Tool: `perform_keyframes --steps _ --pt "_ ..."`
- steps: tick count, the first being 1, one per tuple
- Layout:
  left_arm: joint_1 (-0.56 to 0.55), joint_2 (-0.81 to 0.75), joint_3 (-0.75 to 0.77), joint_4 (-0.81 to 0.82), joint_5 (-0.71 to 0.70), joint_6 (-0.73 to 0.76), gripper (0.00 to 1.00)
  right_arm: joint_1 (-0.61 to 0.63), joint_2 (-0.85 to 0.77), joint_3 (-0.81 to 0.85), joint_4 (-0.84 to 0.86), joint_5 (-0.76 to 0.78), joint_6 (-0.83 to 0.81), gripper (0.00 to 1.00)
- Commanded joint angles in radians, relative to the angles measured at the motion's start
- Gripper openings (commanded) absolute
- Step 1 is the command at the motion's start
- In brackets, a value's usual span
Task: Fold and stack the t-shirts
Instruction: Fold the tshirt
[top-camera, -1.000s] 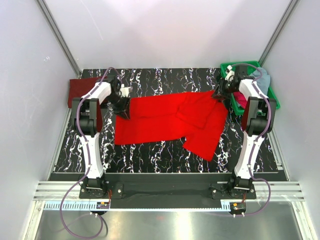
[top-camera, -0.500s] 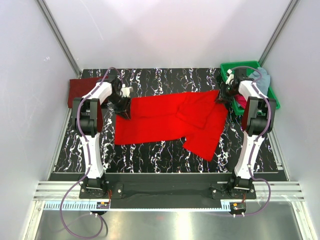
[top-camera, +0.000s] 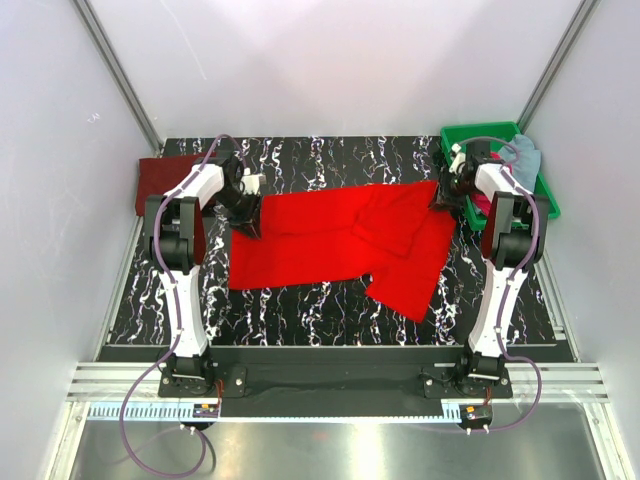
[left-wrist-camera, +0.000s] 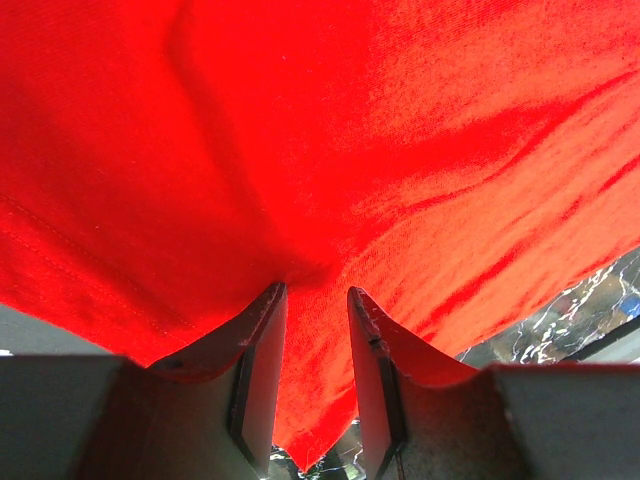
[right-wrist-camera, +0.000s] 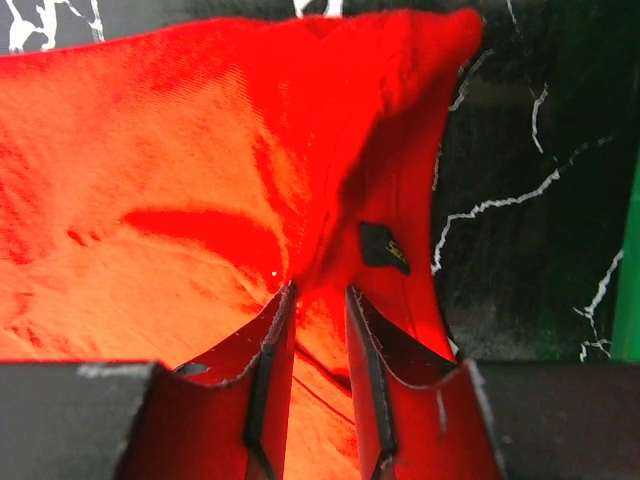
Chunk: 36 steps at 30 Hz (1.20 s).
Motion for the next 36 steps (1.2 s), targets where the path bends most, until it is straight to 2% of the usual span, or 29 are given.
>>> perform_keyframes --steps 1,9,21,26,27,29,36 --pt "-0.004 -0.035 0.011 0.003 -0.019 0.006 0.36 -0.002 0.007 0.032 0.033 -0.032 -0.008 0.33" --pt "-0.006 -0.038 0.006 0.004 -0.02 0.006 0.36 -0.002 0.007 0.053 0.034 -0.065 -0.001 0.33" --pt "-0.015 -0.051 0.0 0.003 -0.031 0.009 0.36 -0.002 0.05 0.081 0.054 -0.016 -0.021 0.32" --pt "-0.017 -0.054 -0.008 0.004 -0.034 0.009 0.35 0.0 0.068 0.114 0.059 -0.003 -0.033 0.19" --pt "-0.017 -0.056 -0.008 0.003 -0.034 0.009 0.35 -0.002 0.07 0.118 0.057 -0.002 -0.031 0.12" --pt "-0.015 -0.056 -0.005 0.001 -0.035 0.01 0.33 -0.002 0.062 0.119 0.052 0.001 -0.033 0.07" --pt "-0.006 -0.051 -0.057 0.006 -0.035 0.015 0.27 -0.003 0.006 0.105 0.029 0.04 -0.07 0.08"
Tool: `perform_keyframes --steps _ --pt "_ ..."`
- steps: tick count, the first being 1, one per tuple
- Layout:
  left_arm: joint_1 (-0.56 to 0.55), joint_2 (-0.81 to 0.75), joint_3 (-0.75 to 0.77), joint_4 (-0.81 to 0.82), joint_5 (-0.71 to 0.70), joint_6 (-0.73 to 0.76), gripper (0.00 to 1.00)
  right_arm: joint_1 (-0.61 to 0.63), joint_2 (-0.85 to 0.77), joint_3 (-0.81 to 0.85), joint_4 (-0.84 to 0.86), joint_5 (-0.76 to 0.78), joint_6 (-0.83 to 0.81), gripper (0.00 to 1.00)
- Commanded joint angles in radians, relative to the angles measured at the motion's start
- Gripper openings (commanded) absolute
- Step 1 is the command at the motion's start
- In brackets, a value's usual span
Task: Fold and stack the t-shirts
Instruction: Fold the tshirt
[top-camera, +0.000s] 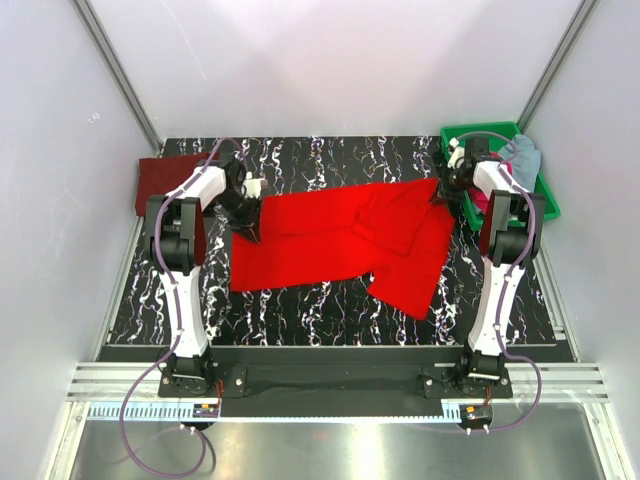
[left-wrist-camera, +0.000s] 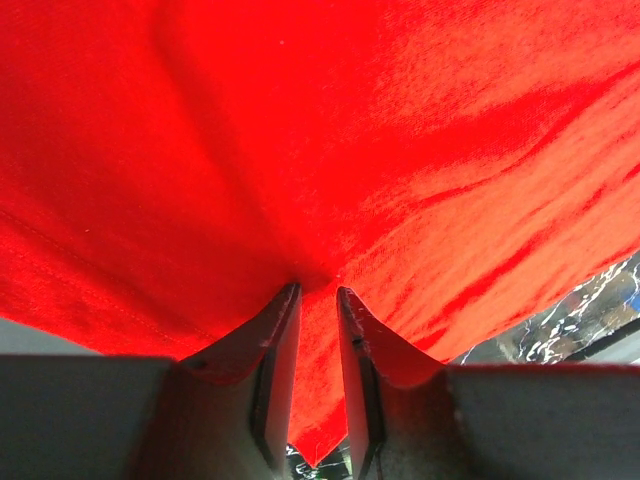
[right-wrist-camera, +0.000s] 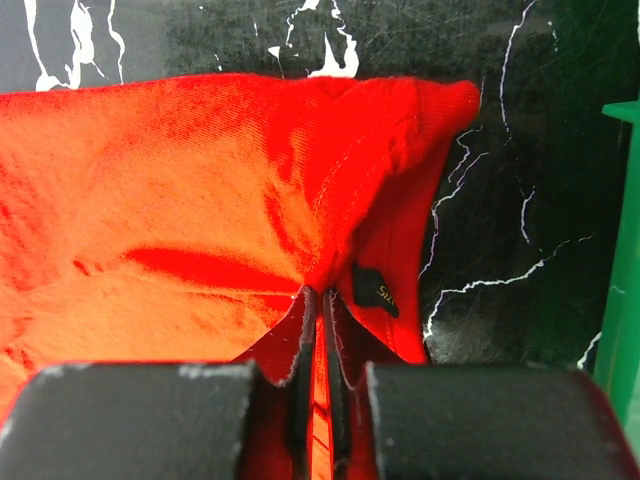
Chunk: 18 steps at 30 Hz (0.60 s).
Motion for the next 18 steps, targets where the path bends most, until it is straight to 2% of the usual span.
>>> perform_keyframes --steps 1,3,5,8,13,18 --pt "0.006 -0.041 -0.029 0.004 -0.017 0.013 0.27 -0.003 -0.06 0.023 -0.006 0.052 -0.038 0.08" --pt "0.008 -0.034 -0.027 0.007 -0.017 0.013 0.27 -0.003 -0.074 0.023 -0.016 0.051 -0.036 0.08" --pt "0.008 -0.026 -0.014 0.007 -0.011 0.01 0.27 -0.003 -0.086 0.024 -0.022 0.049 -0.036 0.18" --pt "0.008 -0.02 -0.002 0.007 0.001 0.004 0.27 -0.003 -0.097 0.034 -0.025 0.043 -0.035 0.24" --pt "0.008 -0.02 0.003 0.007 0.004 0.004 0.27 -0.002 -0.085 0.028 -0.006 0.042 -0.03 0.24" --pt "0.008 -0.026 -0.003 0.01 0.001 0.002 0.27 -0.002 -0.054 0.041 0.006 0.045 -0.041 0.18"
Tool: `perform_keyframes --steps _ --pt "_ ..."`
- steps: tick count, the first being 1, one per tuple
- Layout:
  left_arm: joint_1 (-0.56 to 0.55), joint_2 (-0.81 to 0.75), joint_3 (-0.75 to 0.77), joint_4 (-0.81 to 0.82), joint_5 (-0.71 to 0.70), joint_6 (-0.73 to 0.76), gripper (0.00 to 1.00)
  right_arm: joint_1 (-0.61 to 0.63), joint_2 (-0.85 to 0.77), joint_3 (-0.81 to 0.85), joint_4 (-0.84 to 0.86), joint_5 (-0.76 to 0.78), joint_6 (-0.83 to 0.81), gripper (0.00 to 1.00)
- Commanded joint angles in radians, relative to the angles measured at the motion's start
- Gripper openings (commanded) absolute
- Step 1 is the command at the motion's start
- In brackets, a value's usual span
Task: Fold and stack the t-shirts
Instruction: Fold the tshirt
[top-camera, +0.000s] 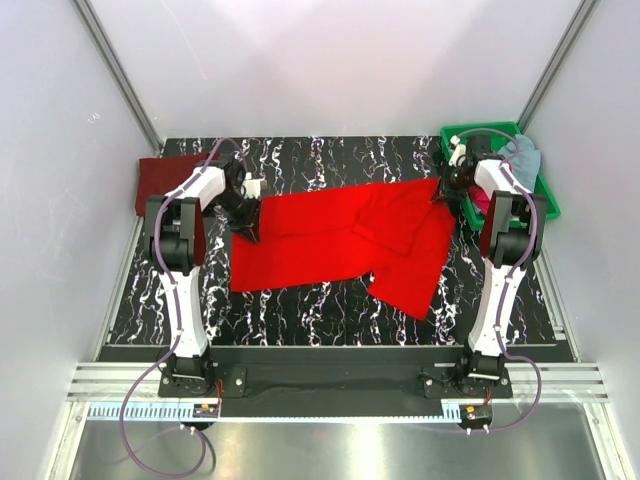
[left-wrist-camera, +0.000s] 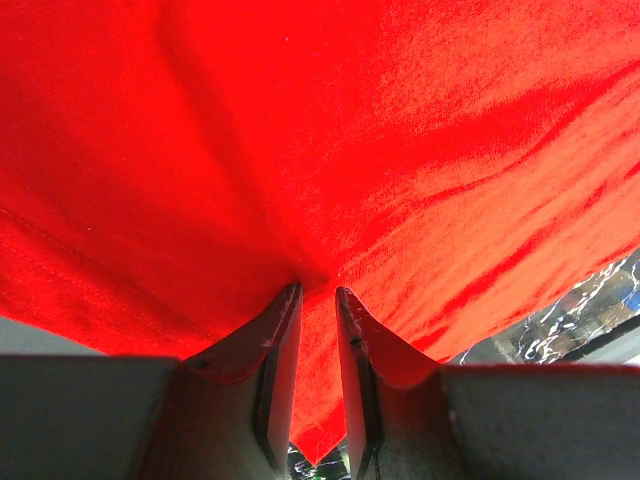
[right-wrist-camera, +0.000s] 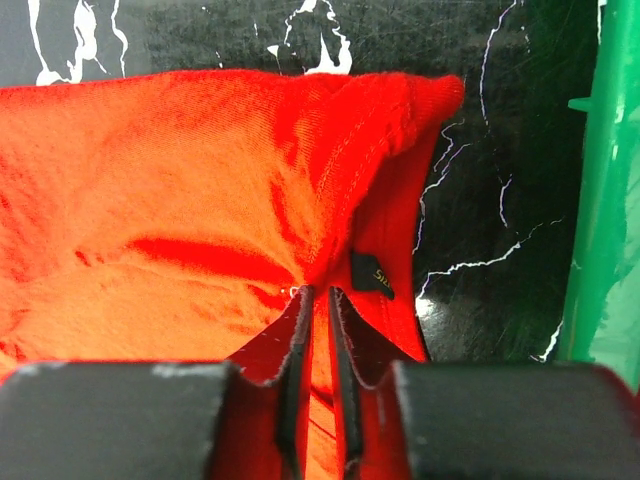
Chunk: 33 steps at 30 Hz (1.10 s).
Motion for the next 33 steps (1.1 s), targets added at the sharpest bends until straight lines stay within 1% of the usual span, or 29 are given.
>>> perform_keyframes --steps 1,2,3,6,7,13,14,16,17,19,23,26,27,29,30,33 --pt "0.002 -0.023 0.005 0.011 -0.003 0.004 0.27 -0.002 -0.024 0.049 0.023 0.01 -0.018 0.16" --pt "0.002 -0.025 0.004 0.011 -0.006 0.003 0.27 -0.002 -0.02 0.054 0.026 0.005 -0.018 0.14" --pt "0.002 -0.025 0.005 0.011 -0.006 0.003 0.27 -0.002 -0.018 0.057 0.03 0.0 -0.018 0.08" --pt "0.004 -0.026 0.005 0.011 -0.011 0.003 0.27 -0.002 -0.024 0.066 0.033 -0.015 -0.017 0.01" --pt "0.004 -0.026 0.004 0.012 -0.009 0.003 0.27 -0.002 -0.026 0.069 0.03 -0.017 -0.017 0.0" --pt "0.004 -0.028 -0.001 0.009 -0.011 0.006 0.27 -0.003 -0.05 0.057 0.019 0.011 -0.035 0.0" --pt "0.004 -0.029 -0.002 0.009 -0.011 0.006 0.27 -0.003 -0.05 0.055 0.016 0.014 -0.032 0.03" --pt "0.002 -0.029 -0.004 0.011 -0.008 0.005 0.27 -0.002 -0.049 0.046 0.014 0.011 -0.026 0.18" --pt "0.002 -0.029 -0.004 0.009 -0.006 0.006 0.27 -0.002 -0.05 0.038 0.022 0.016 -0.021 0.31" --pt "0.001 -0.029 -0.004 0.009 -0.006 0.005 0.27 -0.002 -0.047 0.034 0.028 0.02 -0.02 0.37" --pt "0.001 -0.029 -0.007 0.011 -0.009 0.005 0.27 -0.002 -0.017 0.05 0.034 0.025 -0.029 0.38" --pt "0.001 -0.031 -0.01 0.011 -0.012 0.006 0.27 -0.002 -0.003 0.066 0.039 0.013 -0.026 0.31" --pt "0.001 -0.032 -0.009 0.012 -0.015 0.006 0.27 -0.002 -0.001 0.073 0.042 0.006 -0.026 0.24" --pt "0.001 -0.032 -0.008 0.012 -0.015 0.006 0.27 -0.002 0.007 0.083 0.04 0.005 -0.023 0.21" --pt "0.001 -0.032 -0.008 0.012 -0.015 0.006 0.27 0.0 0.01 0.087 0.042 0.002 -0.024 0.15" --pt "0.001 -0.032 -0.009 0.012 -0.018 0.006 0.27 0.0 0.01 0.089 0.04 0.0 -0.032 0.04"
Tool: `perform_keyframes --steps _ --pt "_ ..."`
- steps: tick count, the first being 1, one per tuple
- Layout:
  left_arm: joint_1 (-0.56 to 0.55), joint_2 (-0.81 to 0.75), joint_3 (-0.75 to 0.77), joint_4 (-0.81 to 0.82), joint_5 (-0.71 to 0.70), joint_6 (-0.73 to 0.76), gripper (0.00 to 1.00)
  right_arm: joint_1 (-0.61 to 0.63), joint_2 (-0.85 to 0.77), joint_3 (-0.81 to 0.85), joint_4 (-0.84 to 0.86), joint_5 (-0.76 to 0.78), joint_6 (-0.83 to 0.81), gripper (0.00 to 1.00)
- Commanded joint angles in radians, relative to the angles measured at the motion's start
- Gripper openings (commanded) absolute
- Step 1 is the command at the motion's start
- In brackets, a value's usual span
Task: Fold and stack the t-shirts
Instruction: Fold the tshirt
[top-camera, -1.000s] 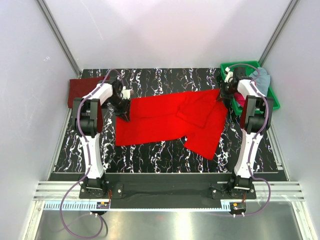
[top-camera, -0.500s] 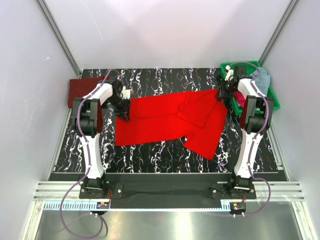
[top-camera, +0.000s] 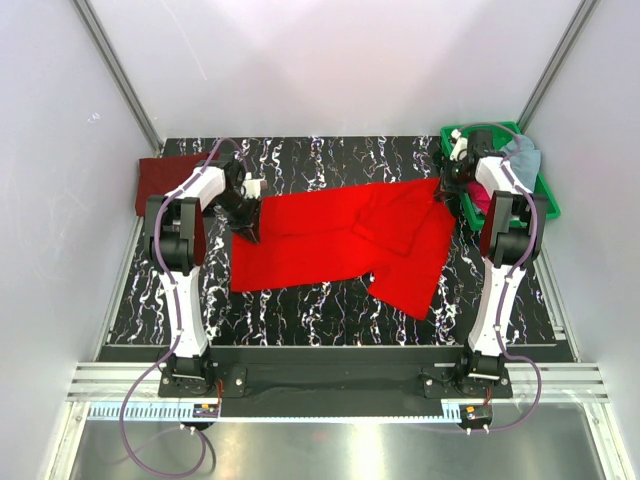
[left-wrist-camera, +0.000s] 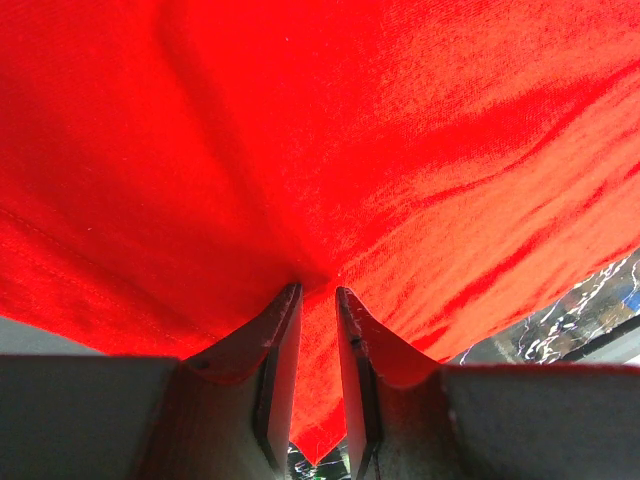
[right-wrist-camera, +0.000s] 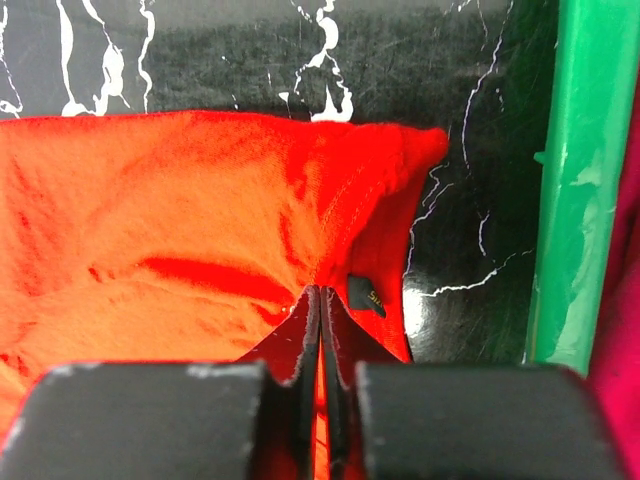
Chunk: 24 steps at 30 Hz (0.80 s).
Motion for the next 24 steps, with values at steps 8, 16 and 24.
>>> perform_keyframes --steps 8,16,24 --pt "0.001 -0.031 -0.007 0.012 -0.013 0.006 0.27 -0.002 -0.017 0.037 0.023 0.008 -0.009 0.11" --pt "-0.004 -0.035 -0.019 0.014 -0.019 0.009 0.27 0.0 0.035 0.063 0.033 0.024 -0.006 0.42" --pt "-0.006 -0.04 -0.018 0.011 -0.032 0.012 0.27 0.0 0.063 0.094 0.043 -0.026 -0.01 0.15"
